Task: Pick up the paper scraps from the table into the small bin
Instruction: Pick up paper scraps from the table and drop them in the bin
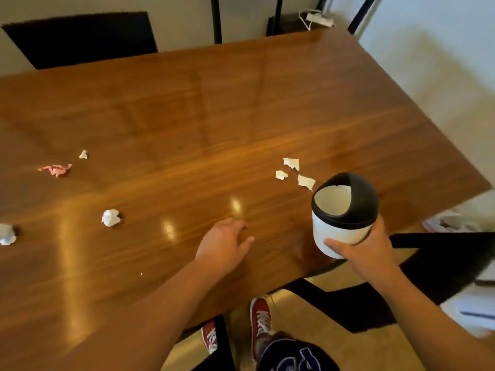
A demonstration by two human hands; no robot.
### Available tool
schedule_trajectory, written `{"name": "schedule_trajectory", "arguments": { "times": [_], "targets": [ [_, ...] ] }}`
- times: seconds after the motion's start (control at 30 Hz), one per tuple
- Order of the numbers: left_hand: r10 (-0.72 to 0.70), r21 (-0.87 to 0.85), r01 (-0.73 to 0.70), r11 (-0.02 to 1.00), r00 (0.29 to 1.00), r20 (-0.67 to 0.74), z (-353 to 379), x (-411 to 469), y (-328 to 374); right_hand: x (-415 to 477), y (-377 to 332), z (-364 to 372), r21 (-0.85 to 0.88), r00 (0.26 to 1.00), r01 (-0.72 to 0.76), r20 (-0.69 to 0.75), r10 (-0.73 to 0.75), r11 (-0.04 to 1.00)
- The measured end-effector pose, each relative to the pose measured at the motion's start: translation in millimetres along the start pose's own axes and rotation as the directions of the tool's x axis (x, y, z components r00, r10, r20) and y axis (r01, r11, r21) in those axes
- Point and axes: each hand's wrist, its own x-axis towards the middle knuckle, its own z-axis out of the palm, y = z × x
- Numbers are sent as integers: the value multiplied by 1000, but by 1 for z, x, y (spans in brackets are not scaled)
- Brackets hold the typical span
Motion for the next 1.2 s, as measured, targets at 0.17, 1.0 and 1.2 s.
{"name": "schedule_trajectory", "arguments": {
  "times": [0.17,1.0,1.2],
  "targets": [
    [65,52,-60,997,993,-95,24,69,53,31,31,-9,-59,996,-36,-82,31,998],
    [-192,-243,191,951,981,21,80,163,136,81,71,-50,149,996,-80,44,74,986],
    [-420,-716,-33,697,791,-445,-17,106,145,64,44,-46,186,994,-67,99,50,980]
  ]
}}
